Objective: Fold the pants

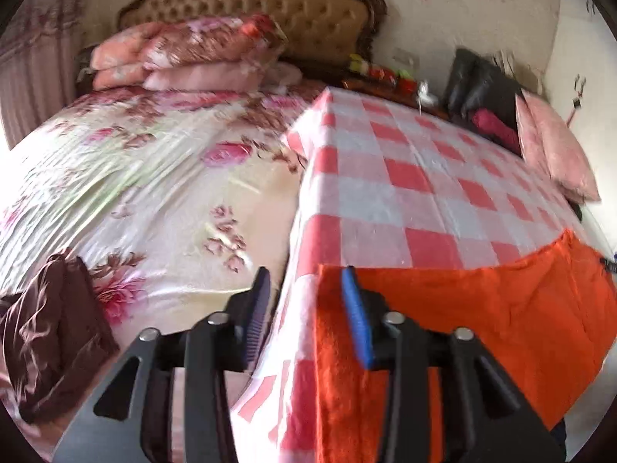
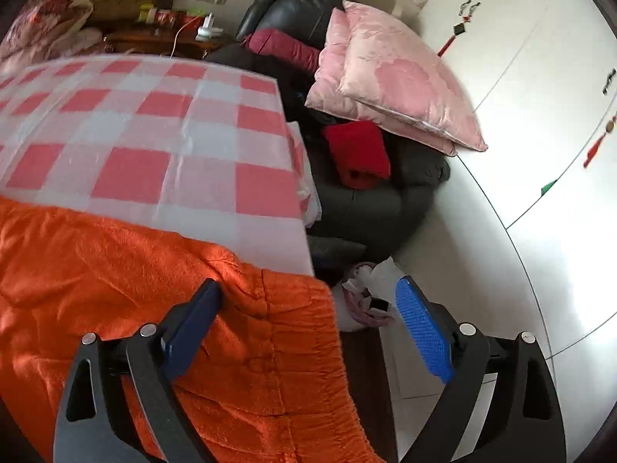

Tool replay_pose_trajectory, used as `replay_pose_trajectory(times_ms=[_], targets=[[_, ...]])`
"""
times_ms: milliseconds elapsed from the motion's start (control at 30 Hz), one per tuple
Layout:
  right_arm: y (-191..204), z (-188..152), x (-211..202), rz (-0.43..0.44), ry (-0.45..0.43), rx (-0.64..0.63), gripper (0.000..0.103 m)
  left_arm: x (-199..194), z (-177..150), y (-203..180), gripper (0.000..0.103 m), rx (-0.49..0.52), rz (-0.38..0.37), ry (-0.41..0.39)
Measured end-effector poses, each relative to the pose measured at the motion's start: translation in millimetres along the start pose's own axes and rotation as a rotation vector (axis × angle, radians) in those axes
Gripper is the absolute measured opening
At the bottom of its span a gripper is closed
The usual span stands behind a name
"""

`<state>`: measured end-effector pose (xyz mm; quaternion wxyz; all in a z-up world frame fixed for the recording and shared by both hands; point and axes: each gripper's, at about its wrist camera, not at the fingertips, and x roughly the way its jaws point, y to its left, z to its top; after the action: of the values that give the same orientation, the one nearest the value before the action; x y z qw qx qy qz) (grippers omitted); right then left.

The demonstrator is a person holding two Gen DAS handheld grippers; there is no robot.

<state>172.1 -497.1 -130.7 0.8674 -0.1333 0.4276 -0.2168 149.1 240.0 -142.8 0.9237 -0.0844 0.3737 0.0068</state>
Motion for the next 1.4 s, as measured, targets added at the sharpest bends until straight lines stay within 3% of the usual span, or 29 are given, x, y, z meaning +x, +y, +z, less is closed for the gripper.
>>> replay_pose_trajectory(times_ms=[67,167,233,267,367,567,667,733,833,900,1000,1067,1167,1233,1300,1400], targets=[[-1.9,-3.5,1.7,-0.024,0.006,-0.007,0.088,-23.1,-10.9,-6.9,0.041,0.008,0.031,-0.046],[-10.4,-9.6,-0.6,-0.033,0.01,0.028,0.089,-45.8,-32.7,-31.5,0.056,0.061,-0.033,-0.067],[-17.2,-12.6,0.9,-0.014,0.015,0.062,0.09,-51.6,-42.5,-36.7,0.056,0.074,0.033,-0.087],[-19.7,-14.3,-0.2,0.004,0.012,0.074,0.09,-53.7,-47.5,-29.8,0.056,0.028,0.036,-0.094],[-25.4,-17.4,-12.0,0.024,-0.028,0.084,0.09,-46.8,-50.9,-10.6,0.056,-0.085,-0.014,-0.067],[-39.4,-39.3,-50.6,0.041,-0.071,0.125,0.091,-20.3,-27.3,-5.1,0.056,-0.077,-0.064,-0.018],[-63.4,-61.6,-57.8,0.015,-0.066,0.229,0.091,-2.3,-9.3,-15.8,0.056,-0.01,-0.05,-0.001],[-97.6,-86.6,-55.7,-0.003,-0.03,0.371,0.091,5.9,-2.2,-27.7,0.056,0.06,-0.066,0.006],[-127.8,-114.6,-47.5,0.056,0.013,0.464,0.091,28.1,6.4,-41.3,0.056,0.156,-0.056,0.064],[-135.5,-127.9,-50.5,0.121,0.003,0.453,0.091,41.7,7.4,-42.7,0.041,0.17,-0.043,0.114],[-133.9,-135.1,-58.1,0.227,-0.03,0.412,0.092,40.7,7.5,-44.7,0.029,0.188,-0.071,0.123],[-127.3,-133.9,-50.7,0.3,0.008,0.4,0.095,41.2,7.4,-44.1,0.023,0.194,-0.083,0.133],[-112.9,-130.5,-45.4,0.318,0.033,0.385,0.094,41.8,8.1,-40.8,0.019,0.188,-0.096,0.141],[-101.6,-126.8,-52.6,0.322,0.025,0.363,0.076,42.8,10.8,-35.5,0.019,0.174,-0.098,0.143],[-90.4,-123.8,-59.7,0.309,0.02,0.33,0.069,45.3,15.3,-27.4,0.018,0.148,-0.098,0.145],[-67.1,-122.2,-75.1,0.313,0.007,0.261,0.069,50.0,24.2,-10.8,0.018,0.112,-0.08,0.143]])
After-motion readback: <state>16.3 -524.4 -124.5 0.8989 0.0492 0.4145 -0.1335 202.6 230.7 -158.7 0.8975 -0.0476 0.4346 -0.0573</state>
